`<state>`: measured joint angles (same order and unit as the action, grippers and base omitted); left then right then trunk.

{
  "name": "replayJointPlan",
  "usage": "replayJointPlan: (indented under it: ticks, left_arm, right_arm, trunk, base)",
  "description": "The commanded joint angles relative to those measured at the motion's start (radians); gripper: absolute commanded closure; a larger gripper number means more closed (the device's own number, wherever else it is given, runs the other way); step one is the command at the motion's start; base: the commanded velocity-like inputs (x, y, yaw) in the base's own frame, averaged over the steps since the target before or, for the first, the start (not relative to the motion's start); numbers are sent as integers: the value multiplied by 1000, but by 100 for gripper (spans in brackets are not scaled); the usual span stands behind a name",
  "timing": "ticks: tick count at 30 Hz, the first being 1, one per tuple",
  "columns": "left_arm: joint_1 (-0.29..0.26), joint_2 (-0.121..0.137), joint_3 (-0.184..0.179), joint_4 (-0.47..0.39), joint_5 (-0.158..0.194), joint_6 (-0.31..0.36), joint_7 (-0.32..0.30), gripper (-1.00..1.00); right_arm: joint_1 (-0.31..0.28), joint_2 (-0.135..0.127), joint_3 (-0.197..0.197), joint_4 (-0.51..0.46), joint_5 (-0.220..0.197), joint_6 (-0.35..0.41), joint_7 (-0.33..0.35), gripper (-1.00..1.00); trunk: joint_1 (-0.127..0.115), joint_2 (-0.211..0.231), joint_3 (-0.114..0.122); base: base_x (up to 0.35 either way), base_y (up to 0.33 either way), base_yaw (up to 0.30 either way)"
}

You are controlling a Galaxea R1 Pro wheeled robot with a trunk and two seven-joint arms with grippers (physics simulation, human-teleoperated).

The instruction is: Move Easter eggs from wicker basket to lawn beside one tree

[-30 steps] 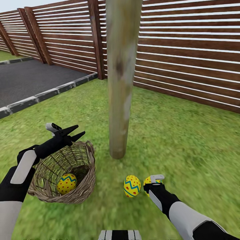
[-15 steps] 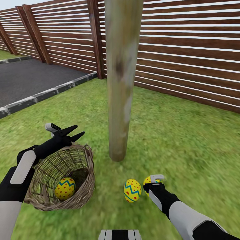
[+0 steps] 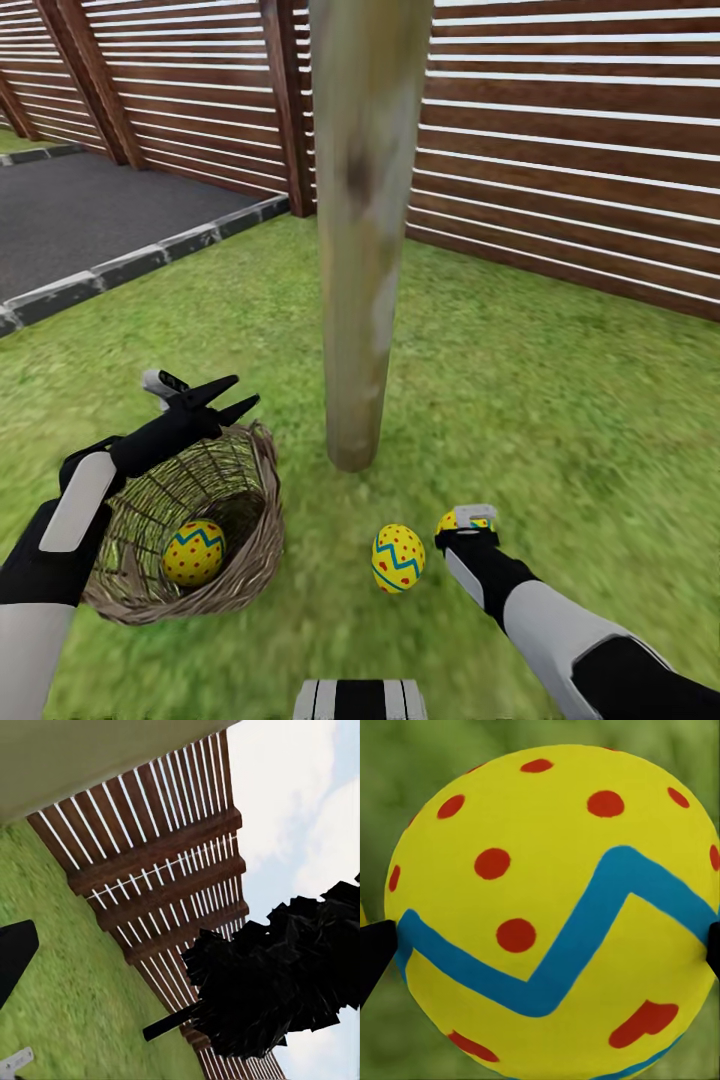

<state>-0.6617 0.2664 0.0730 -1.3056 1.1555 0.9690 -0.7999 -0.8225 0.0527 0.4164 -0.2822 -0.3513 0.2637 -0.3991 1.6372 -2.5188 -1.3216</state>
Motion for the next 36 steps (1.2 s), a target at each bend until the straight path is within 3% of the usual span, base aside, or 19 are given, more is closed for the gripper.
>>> replayJointPlan:
  ticks: [1, 6, 11, 12, 13, 15, 21, 25, 36]
  left_arm:
    - [-1, -2, 1, 0, 0, 4, -3, -100]
    - [-1, -4, 1, 0, 0, 4, -2, -100]
    - [-1, -4, 1, 0, 0, 5, -4, -100]
    - [-1, -4, 1, 0, 0, 4, -4, -100]
    - [-1, -6, -1, 0, 0, 4, -3, -100]
    - [0, -6, -1, 0, 0, 4, -3, -100]
    - [-1, -6, -1, 0, 0, 4, -3, -100]
    - [0, -6, 0, 2, 1, 4, -4, -100]
    - [-1, -6, -1, 0, 1, 4, -4, -100]
  right_arm:
    - [-3, 0, 9, 1, -6, 4, -10, 100]
    - [-4, 11, 10, 28, 1, -30, -11, 100]
    - [-4, 13, 9, 29, 49, -33, -10, 100]
    - [-4, 13, 8, 29, 49, -33, -10, 100]
    - [-4, 12, 11, 19, 50, -90, -8, 100]
    - [-4, 12, 11, 17, 49, -99, -6, 100]
    - [-4, 13, 11, 15, 49, -104, -3, 100]
    - [-3, 13, 12, 15, 49, -104, -3, 100]
    - [-4, 12, 11, 15, 49, -104, -3, 100]
  trunk:
    - [0, -1, -5]
    - [2, -2, -24]
    - [5, -3, -43]
    - [5, -3, -47]
    - [6, -3, -51]
    - [6, -4, -59]
    - [9, -5, -82]
    - [9, -5, -82]
    - [14, -8, -125]
  base:
    - [0, 0, 0]
    - [0, 0, 0]
    - [0, 0, 0]
    - [0, 0, 0]
    - [0, 0, 0]
    - [0, 0, 0]
    - [0, 0, 0]
    - [0, 0, 0]
    - [0, 0, 0]
